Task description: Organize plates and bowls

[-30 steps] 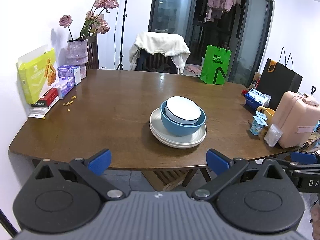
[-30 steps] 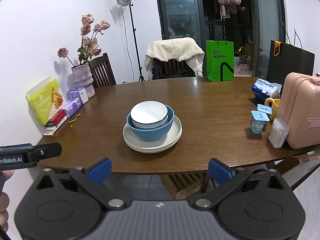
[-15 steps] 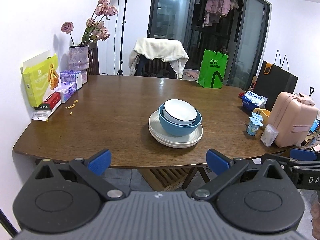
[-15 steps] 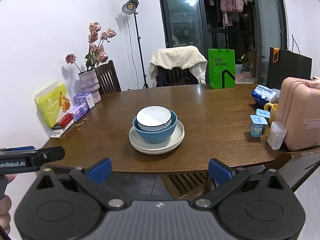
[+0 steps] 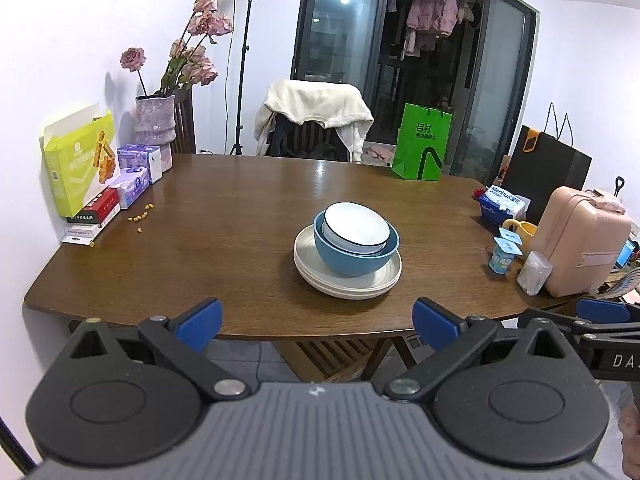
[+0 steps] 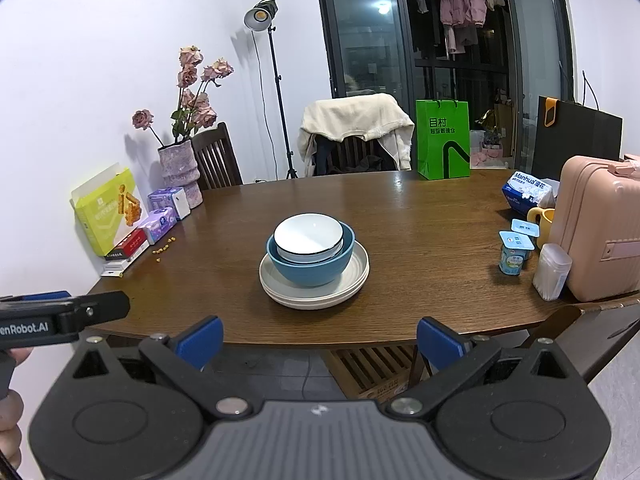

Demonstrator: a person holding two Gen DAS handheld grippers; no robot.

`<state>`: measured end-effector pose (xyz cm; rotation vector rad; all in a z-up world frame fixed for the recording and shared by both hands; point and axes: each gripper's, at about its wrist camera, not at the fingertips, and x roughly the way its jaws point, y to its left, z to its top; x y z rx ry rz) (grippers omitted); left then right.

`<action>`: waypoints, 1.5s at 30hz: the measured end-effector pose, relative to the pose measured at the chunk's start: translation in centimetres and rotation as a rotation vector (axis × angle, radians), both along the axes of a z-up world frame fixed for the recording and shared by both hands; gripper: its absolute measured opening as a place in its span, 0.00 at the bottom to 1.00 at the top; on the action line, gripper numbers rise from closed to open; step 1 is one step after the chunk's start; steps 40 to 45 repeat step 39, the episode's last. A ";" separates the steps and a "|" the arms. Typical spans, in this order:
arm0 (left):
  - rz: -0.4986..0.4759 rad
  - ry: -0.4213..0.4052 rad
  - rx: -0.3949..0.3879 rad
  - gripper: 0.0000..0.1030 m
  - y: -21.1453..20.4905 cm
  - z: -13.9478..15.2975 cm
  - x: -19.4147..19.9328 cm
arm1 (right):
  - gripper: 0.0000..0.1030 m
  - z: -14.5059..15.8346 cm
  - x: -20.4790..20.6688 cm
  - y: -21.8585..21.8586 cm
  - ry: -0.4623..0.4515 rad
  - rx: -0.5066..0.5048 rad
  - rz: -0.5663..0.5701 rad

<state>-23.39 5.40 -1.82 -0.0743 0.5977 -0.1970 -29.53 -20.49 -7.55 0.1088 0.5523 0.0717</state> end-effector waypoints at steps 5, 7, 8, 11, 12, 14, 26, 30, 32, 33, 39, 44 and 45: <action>0.003 -0.005 -0.001 1.00 0.1 0.0 0.0 | 1.00 0.0 0.0 0.0 0.001 0.001 0.000; 0.004 -0.004 -0.004 1.00 0.1 0.0 0.0 | 1.00 0.0 0.0 0.0 0.001 0.001 0.000; 0.006 -0.004 -0.004 1.00 0.1 -0.1 0.0 | 1.00 0.0 0.0 0.0 0.002 0.001 0.001; 0.005 -0.002 -0.004 1.00 0.1 -0.1 0.0 | 1.00 0.0 -0.1 0.0 0.004 0.000 0.003; 0.005 -0.002 -0.003 1.00 0.1 -0.1 0.0 | 1.00 0.0 -0.1 0.1 0.004 0.000 0.003; 0.004 -0.003 -0.002 1.00 0.1 -0.1 0.0 | 1.00 0.0 -0.1 0.1 0.004 0.000 0.003; 0.005 -0.001 -0.003 1.00 0.1 -0.1 0.0 | 1.00 0.0 -0.1 0.1 0.005 0.000 0.003; 0.002 0.002 -0.007 1.00 0.1 -0.2 0.0 | 1.00 0.0 0.0 0.1 0.006 0.001 0.003; -0.005 0.007 -0.016 1.00 0.0 -0.4 0.0 | 1.00 0.0 0.1 0.2 0.008 0.001 0.005; -0.006 0.009 -0.020 1.00 -0.1 -0.5 0.1 | 1.00 0.0 0.1 0.2 0.008 0.001 0.005; -0.010 0.025 -0.028 1.00 -0.2 -0.9 0.5 | 1.00 -0.3 0.6 0.0 0.017 0.005 0.011; -0.010 0.025 -0.028 1.00 -0.2 -0.9 0.5 | 1.00 -0.3 0.6 0.0 0.017 0.005 0.011; -0.010 0.025 -0.028 1.00 -0.2 -0.9 0.5 | 1.00 -0.3 0.6 0.0 0.017 0.005 0.011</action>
